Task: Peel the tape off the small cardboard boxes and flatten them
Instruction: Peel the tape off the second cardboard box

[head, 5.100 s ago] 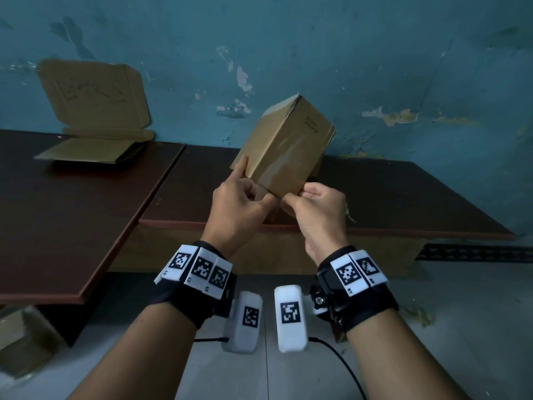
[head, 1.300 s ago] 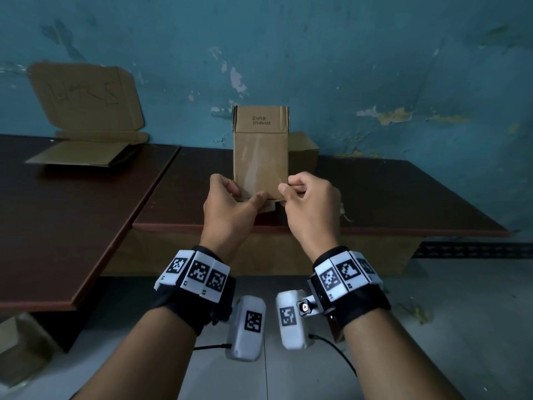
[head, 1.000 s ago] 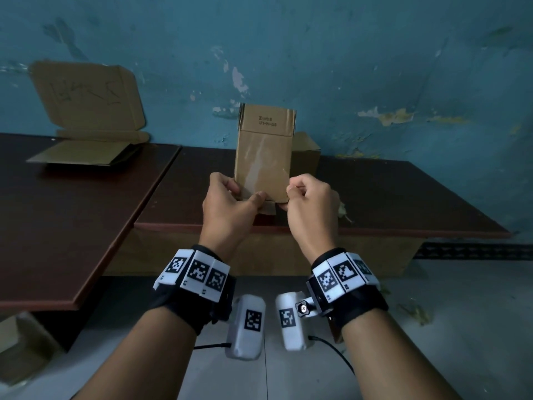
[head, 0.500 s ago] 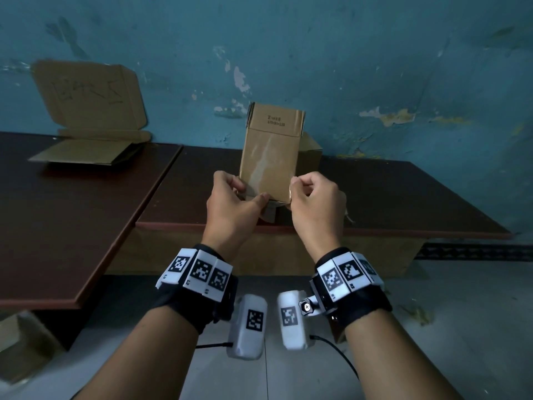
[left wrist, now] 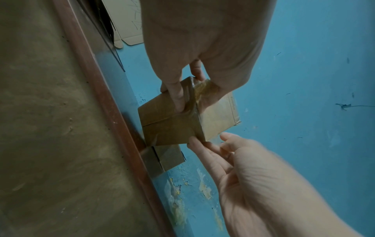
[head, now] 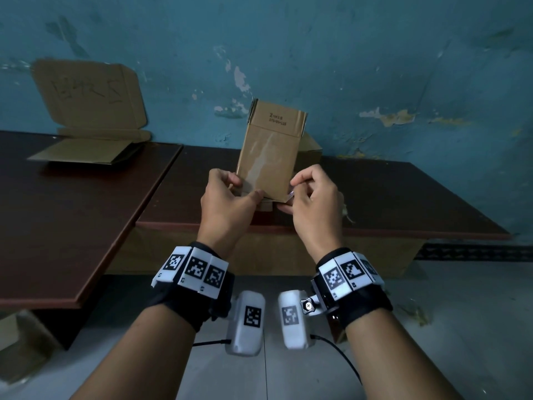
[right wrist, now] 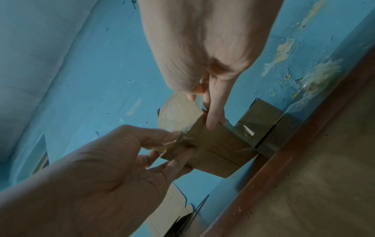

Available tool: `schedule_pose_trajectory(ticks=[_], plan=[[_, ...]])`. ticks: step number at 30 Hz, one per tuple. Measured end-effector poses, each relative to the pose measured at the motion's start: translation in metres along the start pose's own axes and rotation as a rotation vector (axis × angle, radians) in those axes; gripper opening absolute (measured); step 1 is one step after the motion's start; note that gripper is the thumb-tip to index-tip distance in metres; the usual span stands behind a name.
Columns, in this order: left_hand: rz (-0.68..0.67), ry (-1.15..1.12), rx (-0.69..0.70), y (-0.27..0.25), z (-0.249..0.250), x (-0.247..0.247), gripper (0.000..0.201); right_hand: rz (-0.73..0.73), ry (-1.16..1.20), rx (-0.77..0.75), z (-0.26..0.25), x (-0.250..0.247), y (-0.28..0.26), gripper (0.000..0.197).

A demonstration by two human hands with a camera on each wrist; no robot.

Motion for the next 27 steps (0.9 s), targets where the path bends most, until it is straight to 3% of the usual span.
schedule_pose_trajectory(ticks=[4, 15, 21, 27], plan=[[-0.008, -0.023, -0.017, 0.0003, -0.0013, -0.0011, 0.043, 0.029, 0.125, 0.073, 0.0031, -0.0001, -0.0014, 0.025], [-0.015, -0.023, -0.023, 0.0016, -0.0017, -0.0046, 0.042, 0.05, 0.124, 0.092, 0.0082, -0.0008, 0.0027, 0.01], [-0.003, -0.043, -0.009, 0.0057, -0.0035, -0.008, 0.038, -0.083, 0.316, 0.172, 0.0038, 0.0026, 0.0009, 0.007], [-0.031, -0.138, -0.037, 0.0037, -0.0037, -0.0047, 0.038, -0.088, 0.187, 0.055, 0.0009, 0.0028, 0.0045, 0.006]])
Point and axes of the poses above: each hand's wrist, its own y-axis towards the middle knuckle, its own x-axis out of the palm, z = x × y, the point moved 7 cm from there along y, towards the middle knuckle, and after that the axes turned 10 degrees about y, right-handed, at the moved point
